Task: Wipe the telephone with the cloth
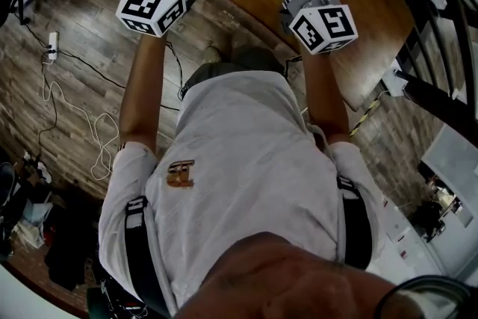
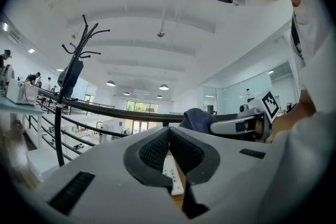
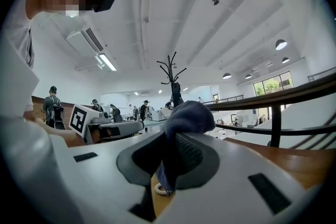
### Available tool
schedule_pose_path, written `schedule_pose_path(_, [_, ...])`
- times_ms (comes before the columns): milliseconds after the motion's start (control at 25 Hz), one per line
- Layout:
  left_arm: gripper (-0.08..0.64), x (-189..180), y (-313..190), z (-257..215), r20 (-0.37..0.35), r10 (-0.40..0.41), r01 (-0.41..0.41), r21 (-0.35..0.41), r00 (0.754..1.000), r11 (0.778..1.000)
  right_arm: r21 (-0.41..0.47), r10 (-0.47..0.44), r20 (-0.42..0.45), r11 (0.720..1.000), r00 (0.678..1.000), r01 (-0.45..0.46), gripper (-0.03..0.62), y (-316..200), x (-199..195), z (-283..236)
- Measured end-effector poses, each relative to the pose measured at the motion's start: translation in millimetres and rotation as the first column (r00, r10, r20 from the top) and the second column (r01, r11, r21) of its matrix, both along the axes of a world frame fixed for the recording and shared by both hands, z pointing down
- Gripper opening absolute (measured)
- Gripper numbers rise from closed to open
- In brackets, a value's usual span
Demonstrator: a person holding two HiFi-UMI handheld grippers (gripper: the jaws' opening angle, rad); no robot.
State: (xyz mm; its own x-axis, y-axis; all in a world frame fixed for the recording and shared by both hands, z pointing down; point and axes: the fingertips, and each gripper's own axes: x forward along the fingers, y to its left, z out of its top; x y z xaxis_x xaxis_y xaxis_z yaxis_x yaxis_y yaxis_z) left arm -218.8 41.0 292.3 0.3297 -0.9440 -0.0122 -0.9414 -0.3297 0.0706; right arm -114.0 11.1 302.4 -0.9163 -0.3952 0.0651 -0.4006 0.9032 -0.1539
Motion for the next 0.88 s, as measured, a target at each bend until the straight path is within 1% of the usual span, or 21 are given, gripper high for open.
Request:
schedule_pose_path(80, [0.018,-7.3,-11.1,2.6,0.002,0.006,-0.006,-0.010,1.000,1.000,-0.003,0.010,-0.008,1.000,1.000,-0.010,0.060,-11.8,-6.8,2.5])
schedule_pose_path(200, [0.018,-8.7,-28.1,8.3,0.009,0.013,-0.012,-0.028,1.000,1.000,-0.011,0.026,-0.008,1.000,1.000,-0.026,0.060,-30.1,-7.5,7.5])
schedule_pose_path(440, [0.019,-9.5,-81.7,19.9,0.015,0.020,-0.019,-0.073,1.000,0.997,-0.038,0.052,-0.003,0.998,0.999,-0.052,0.060,-84.5,-5.9,17.0])
schedule_pose_path(680, [0.020,1.5,-141.9,33.3,0.017,0.036,-0.033,-0.116,0.999,0.993,-0.049,0.067,0.011,0.997,0.998,-0.066,0.060,-138.3,6.4,23.4])
schedule_pose_path(880, [0.020,15.9,-192.8,47.8,0.009,0.041,-0.038,-0.183,0.999,0.982,-0.073,0.073,0.023,0.995,0.997,-0.071,0.060,-183.2,21.0,28.8])
